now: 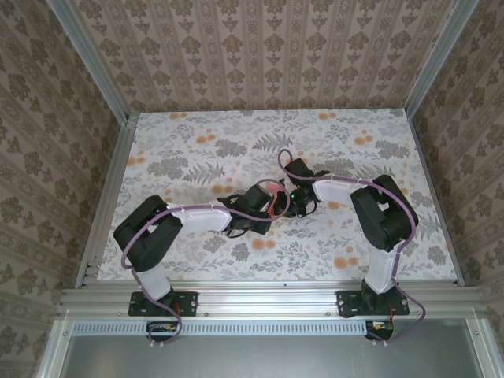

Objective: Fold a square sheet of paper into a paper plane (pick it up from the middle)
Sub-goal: Fourth fold the wing at the center of the table.

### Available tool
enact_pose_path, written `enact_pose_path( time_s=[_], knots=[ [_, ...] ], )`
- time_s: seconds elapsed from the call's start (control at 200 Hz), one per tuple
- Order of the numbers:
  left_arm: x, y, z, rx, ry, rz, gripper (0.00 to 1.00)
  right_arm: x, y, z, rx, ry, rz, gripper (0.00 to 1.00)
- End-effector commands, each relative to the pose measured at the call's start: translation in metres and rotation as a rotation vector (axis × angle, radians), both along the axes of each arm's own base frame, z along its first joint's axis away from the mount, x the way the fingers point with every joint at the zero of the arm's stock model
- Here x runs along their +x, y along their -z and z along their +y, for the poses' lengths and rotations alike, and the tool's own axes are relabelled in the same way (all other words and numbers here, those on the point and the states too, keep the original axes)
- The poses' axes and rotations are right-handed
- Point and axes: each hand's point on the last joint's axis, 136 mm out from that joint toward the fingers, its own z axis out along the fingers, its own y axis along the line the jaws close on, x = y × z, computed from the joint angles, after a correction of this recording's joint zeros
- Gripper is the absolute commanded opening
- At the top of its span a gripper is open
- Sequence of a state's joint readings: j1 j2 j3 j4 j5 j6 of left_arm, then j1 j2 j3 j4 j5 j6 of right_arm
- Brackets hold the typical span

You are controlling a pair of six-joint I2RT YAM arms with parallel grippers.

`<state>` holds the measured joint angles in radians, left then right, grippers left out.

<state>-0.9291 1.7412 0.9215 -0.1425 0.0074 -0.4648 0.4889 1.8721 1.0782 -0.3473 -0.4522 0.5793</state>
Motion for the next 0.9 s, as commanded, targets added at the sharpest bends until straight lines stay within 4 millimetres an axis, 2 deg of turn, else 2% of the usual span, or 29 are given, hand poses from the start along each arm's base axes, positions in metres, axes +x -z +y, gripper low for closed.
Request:
enact_pose_path(
  time_s=[0.0, 0.125, 0.275, 0.42, 0.655, 0.895],
  knots=[
    [0.002, 0.001, 0.005, 0.048, 0.01, -0.015, 0.24, -0.004, 0.003, -0.001, 0.001, -0.005, 0.027, 0.08],
    [0.003, 0.0, 0.006, 0.052, 0.005, -0.02, 0.12, -0.004, 0.003, -0.001, 0.0, -0.005, 0.026, 0.08],
    [0.002, -0.004, 0.004, 0.019, 0.002, -0.019, 0.05, -0.003, 0.002, 0.0, 0.005, -0.007, 0.023, 0.08],
    [0.001, -0.011, -0.004, -0.114, 0.0, 0.033, 0.02, -0.003, 0.001, 0.0, 0.006, -0.017, 0.016, 0.08],
    [0.002, -0.02, -0.003, -0.288, -0.059, 0.142, 0.01, -0.002, -0.005, 0.001, 0.024, -0.05, -0.01, 0.08],
    [0.005, -0.016, -0.002, -0.365, -0.103, 0.217, 0.01, 0.0, -0.005, -0.001, 0.026, -0.055, -0.019, 0.1]
  ],
)
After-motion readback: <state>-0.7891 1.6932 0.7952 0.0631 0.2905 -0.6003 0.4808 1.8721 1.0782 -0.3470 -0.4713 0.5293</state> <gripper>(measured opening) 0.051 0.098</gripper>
